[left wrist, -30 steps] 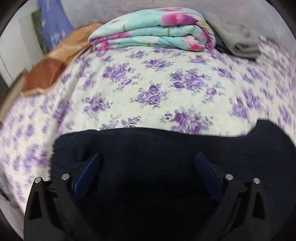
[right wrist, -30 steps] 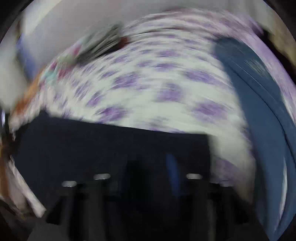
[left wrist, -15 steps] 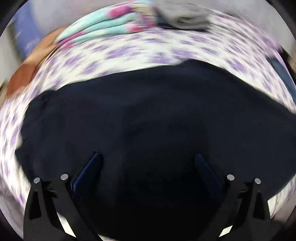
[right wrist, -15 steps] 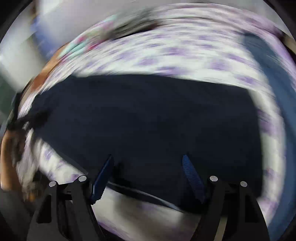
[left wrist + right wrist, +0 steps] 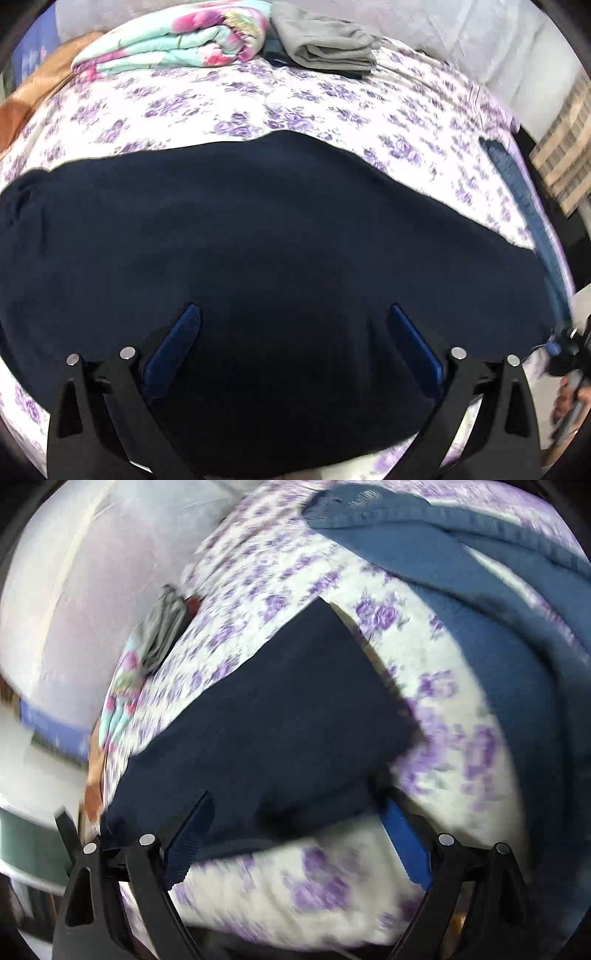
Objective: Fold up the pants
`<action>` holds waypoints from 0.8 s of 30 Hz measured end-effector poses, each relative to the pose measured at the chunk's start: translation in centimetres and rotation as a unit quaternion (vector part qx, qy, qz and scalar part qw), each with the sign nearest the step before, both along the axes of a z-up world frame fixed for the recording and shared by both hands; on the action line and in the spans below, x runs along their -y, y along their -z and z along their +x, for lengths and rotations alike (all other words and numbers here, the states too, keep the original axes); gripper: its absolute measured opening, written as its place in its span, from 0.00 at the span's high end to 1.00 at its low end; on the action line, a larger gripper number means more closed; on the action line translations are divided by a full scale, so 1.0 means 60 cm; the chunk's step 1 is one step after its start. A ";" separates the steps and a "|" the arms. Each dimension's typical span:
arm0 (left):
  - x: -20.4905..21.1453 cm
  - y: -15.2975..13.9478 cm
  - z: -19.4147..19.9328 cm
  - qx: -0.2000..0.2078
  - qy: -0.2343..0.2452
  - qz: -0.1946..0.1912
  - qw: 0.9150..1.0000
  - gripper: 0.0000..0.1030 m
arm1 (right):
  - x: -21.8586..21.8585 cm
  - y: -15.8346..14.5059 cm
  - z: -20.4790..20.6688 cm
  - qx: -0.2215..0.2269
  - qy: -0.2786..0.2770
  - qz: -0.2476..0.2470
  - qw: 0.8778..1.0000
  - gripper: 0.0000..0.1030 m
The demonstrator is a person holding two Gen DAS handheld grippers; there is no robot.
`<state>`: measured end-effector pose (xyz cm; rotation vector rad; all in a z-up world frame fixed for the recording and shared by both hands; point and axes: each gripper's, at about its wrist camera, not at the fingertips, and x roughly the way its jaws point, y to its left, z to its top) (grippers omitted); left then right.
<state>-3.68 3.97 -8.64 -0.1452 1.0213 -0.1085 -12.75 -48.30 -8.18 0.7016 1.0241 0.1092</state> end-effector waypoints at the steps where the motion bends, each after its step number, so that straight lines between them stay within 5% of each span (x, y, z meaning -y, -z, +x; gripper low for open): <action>1: 0.009 0.007 0.002 0.008 0.009 0.025 1.000 0.05 | -0.006 -0.006 0.009 0.018 0.012 -0.010 1.000 0.27; 5: 0.042 0.033 -0.006 0.019 0.030 0.117 0.993 0.04 | -0.022 -0.003 0.032 -0.001 0.048 0.001 0.999 0.74; 7: 0.037 0.034 -0.014 0.025 0.031 0.115 0.993 0.04 | -0.023 -0.008 0.041 -0.004 0.059 0.016 0.998 0.77; 9: 0.031 0.032 -0.008 0.024 0.035 0.108 0.993 0.05 | -0.052 -0.057 0.047 0.045 0.030 0.008 0.999 0.78; 13: 0.007 0.010 -0.013 0.026 0.017 0.043 0.999 0.05 | -0.170 -0.164 0.091 0.134 -0.094 0.008 0.987 0.78; 15: -0.038 -0.013 -0.028 0.035 -0.017 -0.015 0.999 0.05 | -0.286 -0.195 0.112 0.168 -0.191 -0.001 0.967 0.78; 18: -0.089 -0.024 -0.042 0.033 -0.082 -0.009 0.996 0.05 | -0.431 -0.155 0.138 0.145 -0.283 -0.014 0.948 0.70; 22: -0.131 -0.021 -0.054 0.020 -0.131 0.011 0.991 0.05 | -0.576 -0.011 0.168 0.008 -0.372 -0.051 0.927 0.39; 24: -0.138 -0.018 -0.058 0.016 -0.134 0.001 0.991 0.05 | -0.596 -0.017 0.152 0.050 -0.391 -0.083 0.915 0.19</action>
